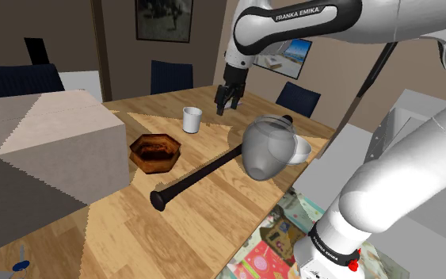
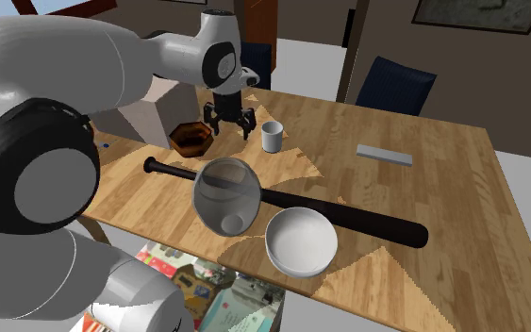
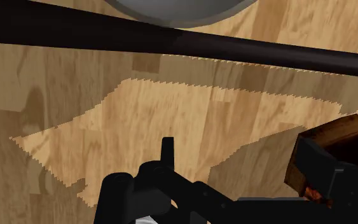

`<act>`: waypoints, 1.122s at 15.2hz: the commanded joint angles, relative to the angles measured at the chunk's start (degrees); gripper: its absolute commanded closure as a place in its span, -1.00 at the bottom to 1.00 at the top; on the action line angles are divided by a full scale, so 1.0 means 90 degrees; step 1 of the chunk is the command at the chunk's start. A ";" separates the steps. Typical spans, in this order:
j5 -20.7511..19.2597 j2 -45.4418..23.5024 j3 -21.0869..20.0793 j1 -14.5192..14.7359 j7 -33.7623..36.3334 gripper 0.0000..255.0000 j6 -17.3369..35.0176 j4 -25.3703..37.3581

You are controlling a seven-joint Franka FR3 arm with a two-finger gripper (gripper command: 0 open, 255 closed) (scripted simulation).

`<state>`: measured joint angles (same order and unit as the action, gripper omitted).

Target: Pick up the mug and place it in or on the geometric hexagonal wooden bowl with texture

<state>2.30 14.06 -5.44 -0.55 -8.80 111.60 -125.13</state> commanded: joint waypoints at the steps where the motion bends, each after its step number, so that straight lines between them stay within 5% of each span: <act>1: -0.0084 -0.0434 -0.0024 -0.0016 0.0027 -1.00 0.0322 0.0176; 17: -0.0935 -0.4252 0.0010 0.0130 0.0398 -1.00 0.1157 0.3603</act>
<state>-5.69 -21.58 -5.55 0.57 -5.07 122.45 -96.05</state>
